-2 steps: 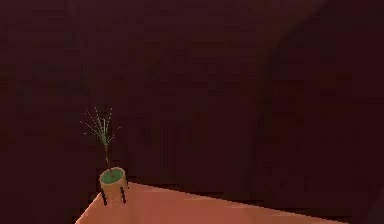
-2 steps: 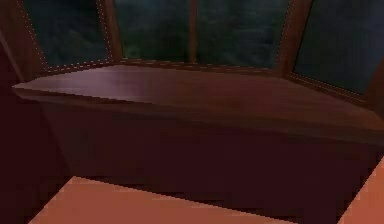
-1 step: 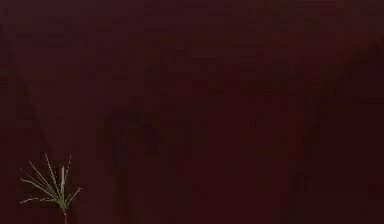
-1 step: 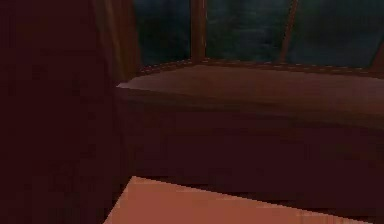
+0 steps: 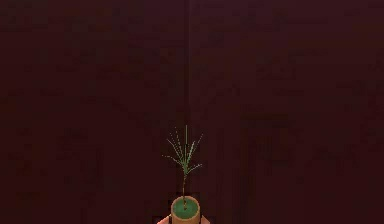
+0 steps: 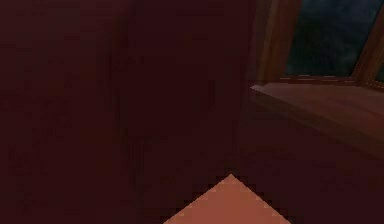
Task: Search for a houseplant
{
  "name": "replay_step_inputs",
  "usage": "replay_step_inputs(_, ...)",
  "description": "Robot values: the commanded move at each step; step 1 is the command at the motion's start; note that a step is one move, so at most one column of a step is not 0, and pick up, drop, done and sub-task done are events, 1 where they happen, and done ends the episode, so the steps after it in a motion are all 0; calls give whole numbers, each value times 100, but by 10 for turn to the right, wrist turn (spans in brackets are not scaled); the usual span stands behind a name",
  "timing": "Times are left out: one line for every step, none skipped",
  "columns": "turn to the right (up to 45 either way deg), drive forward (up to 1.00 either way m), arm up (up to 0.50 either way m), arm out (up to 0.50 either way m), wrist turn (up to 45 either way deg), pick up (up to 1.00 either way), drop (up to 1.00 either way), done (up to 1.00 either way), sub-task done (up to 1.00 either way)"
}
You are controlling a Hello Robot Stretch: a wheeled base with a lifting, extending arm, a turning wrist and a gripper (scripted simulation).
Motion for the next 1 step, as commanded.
replay_step_inputs(0,0,0,0,0,0,0,100,0)
